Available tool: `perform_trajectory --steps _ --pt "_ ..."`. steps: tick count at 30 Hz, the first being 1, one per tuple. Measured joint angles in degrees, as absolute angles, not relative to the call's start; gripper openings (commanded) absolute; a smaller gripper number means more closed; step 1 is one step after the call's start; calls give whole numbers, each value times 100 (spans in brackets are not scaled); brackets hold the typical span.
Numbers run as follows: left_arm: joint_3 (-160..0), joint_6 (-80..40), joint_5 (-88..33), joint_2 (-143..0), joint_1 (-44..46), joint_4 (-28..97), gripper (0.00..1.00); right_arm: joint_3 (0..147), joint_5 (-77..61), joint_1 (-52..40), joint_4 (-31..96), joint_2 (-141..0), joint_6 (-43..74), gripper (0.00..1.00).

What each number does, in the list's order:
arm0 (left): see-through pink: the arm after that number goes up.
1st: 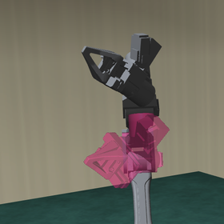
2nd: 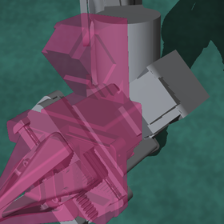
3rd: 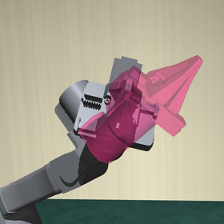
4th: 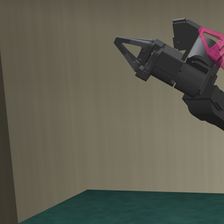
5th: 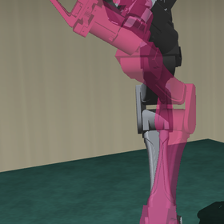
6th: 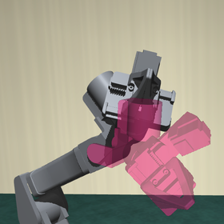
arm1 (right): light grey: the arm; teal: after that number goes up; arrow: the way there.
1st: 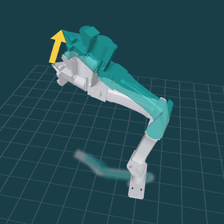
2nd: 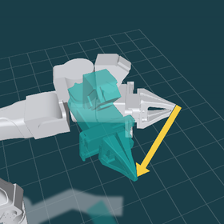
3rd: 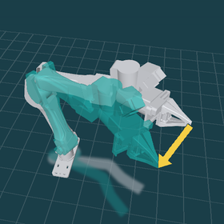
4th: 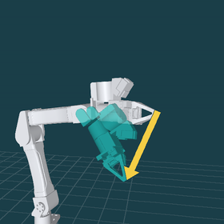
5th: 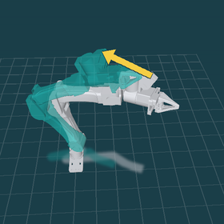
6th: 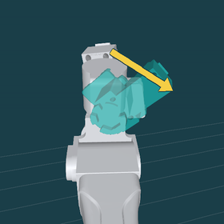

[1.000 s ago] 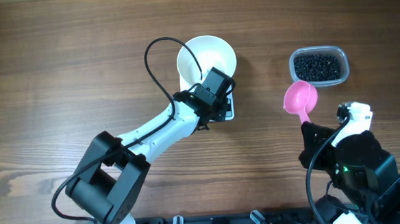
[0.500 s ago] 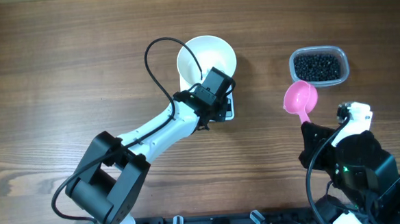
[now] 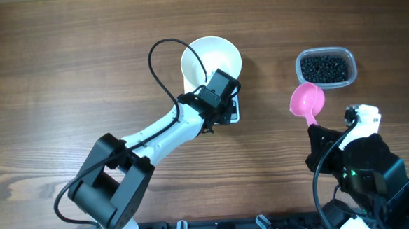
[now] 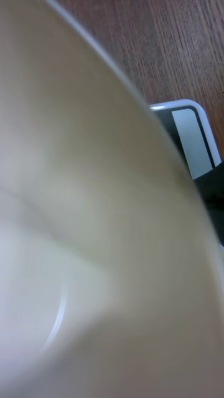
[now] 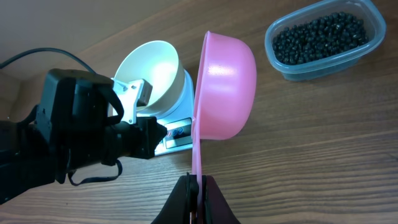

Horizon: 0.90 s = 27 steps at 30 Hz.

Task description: Scoop item into bowl and weigh 150g on scale

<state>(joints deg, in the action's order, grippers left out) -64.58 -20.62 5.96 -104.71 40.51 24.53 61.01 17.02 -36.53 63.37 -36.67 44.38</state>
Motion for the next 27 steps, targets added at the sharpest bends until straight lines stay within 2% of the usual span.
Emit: perform_trajectory --steps 27 --pt "-6458 -2060 464 -10726 4051 2434 4 6101 1702 -3653 6337 -3667 4438 4"
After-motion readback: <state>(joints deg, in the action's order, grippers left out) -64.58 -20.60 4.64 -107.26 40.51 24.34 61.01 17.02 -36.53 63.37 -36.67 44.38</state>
